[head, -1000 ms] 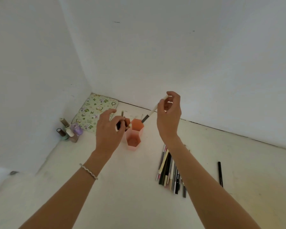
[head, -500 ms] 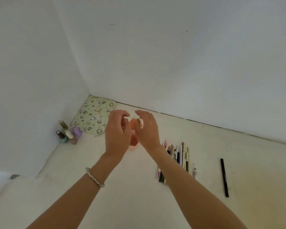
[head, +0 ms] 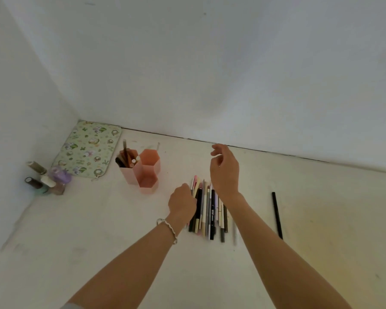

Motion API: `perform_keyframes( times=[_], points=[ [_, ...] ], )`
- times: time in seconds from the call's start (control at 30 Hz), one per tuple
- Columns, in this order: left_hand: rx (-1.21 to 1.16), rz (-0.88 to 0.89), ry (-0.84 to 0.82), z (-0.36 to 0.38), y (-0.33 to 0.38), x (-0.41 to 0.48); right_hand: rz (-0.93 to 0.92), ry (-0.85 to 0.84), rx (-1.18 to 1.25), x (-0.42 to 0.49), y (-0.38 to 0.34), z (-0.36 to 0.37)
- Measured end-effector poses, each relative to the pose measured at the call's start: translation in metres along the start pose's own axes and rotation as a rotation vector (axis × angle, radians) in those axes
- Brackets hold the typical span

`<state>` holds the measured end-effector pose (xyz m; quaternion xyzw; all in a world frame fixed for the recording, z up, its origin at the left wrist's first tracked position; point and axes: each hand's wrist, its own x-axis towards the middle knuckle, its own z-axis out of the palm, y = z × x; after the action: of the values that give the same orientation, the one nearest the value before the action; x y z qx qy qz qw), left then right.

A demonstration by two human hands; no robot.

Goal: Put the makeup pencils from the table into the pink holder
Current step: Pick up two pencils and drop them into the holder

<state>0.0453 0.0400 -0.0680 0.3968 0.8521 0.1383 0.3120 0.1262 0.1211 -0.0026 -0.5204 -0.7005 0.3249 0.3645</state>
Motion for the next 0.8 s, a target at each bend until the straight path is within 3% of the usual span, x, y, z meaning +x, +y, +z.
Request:
perform_keyframes(
  times=[0.13,0.23,0.4,0.53,0.67,0.8],
  points=[
    [-0.052,-0.006,0.02,-0.006,-0.003,0.001,0.04,-0.018,0.021,-0.003,0.007,-0.004],
    [-0.281,0.029,0.17,-0.029,-0.003,0.002,0.037,-0.019,-0.019,-0.001,0.011,0.001],
    [-0.56,0.206,0.318,-0.081,-0.001,0.002,0.05,-0.313,-0.522,0.003,0.023,0.031],
    [-0.551,0.26,0.42,-0.101,0.002,-0.003,0.082,-0.408,-0.844,-0.003,0.03,0.06],
    [-0.454,0.237,0.453,-0.106,0.001,-0.004,0.118,-0.418,-0.902,-0.003,0.032,0.082],
    [-0.49,0.212,0.438,-0.115,-0.004,-0.003,0.209,-0.441,-0.751,0.003,0.028,0.085]
  ],
)
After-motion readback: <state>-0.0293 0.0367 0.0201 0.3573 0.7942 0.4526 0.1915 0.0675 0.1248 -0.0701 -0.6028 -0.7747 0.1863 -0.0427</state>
